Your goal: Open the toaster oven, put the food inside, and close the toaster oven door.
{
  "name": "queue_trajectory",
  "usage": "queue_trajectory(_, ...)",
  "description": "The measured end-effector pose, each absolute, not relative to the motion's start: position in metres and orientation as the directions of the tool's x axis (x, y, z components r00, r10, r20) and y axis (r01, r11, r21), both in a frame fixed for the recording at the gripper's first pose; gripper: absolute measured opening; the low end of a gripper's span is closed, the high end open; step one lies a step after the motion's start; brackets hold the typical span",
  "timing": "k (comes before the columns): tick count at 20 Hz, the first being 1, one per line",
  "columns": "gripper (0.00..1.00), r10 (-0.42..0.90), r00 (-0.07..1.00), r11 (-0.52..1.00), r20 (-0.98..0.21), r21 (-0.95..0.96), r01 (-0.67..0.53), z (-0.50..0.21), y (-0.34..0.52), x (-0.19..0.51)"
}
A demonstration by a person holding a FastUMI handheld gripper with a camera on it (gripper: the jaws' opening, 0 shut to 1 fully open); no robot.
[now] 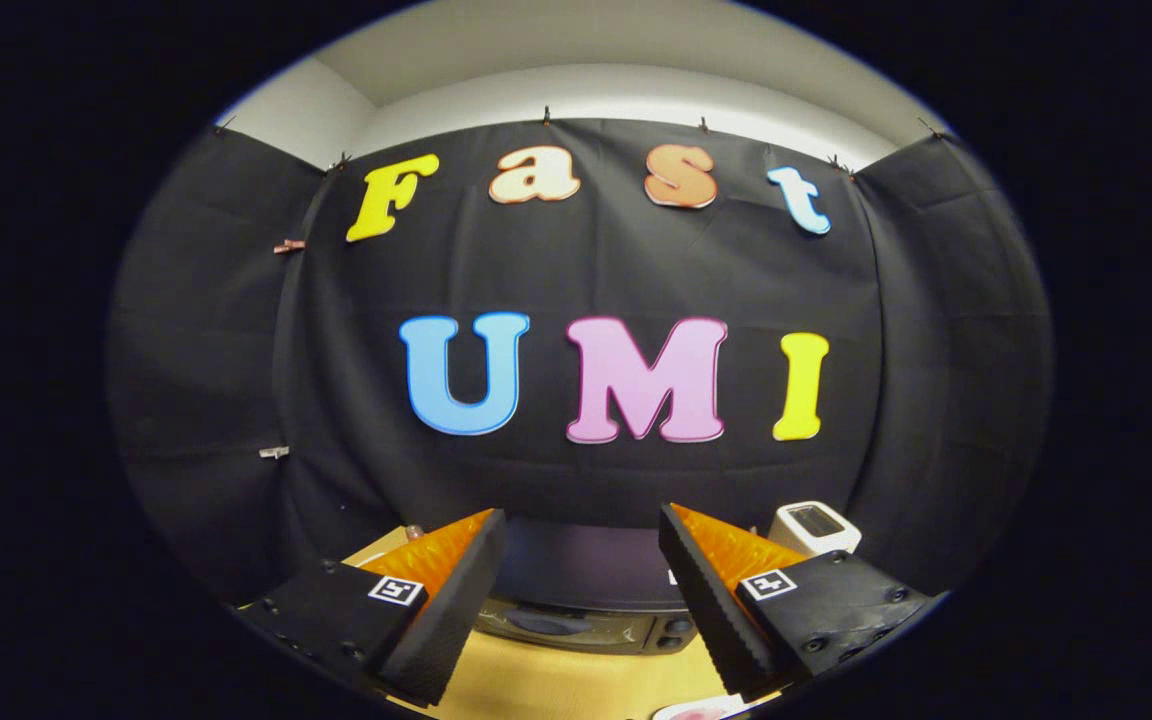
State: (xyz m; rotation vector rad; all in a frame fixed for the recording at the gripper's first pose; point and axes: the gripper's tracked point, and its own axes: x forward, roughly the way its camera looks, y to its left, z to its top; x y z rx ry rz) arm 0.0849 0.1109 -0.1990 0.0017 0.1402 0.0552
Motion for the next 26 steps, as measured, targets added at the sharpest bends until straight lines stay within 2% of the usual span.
queue_trajectory(5, 0.98, 0.119, 0.944, 0.993, -0.309, 0.042, -0.112, -0.304, 0.151, 0.113)
queue_trajectory(12, 0.98, 0.054, 0.892, 0.995, -0.448, 0.102, -0.009, -0.385, 0.143, 0.155)
queue_trajectory(19, 0.98, -0.001, 0.868, 0.994, -0.496, 0.091, 0.053, -0.413, 0.135, 0.168)
queue_trajectory(26, 0.99, -0.002, 0.852, 0.995, -0.523, 0.083, 0.053, -0.419, 0.135, 0.162)
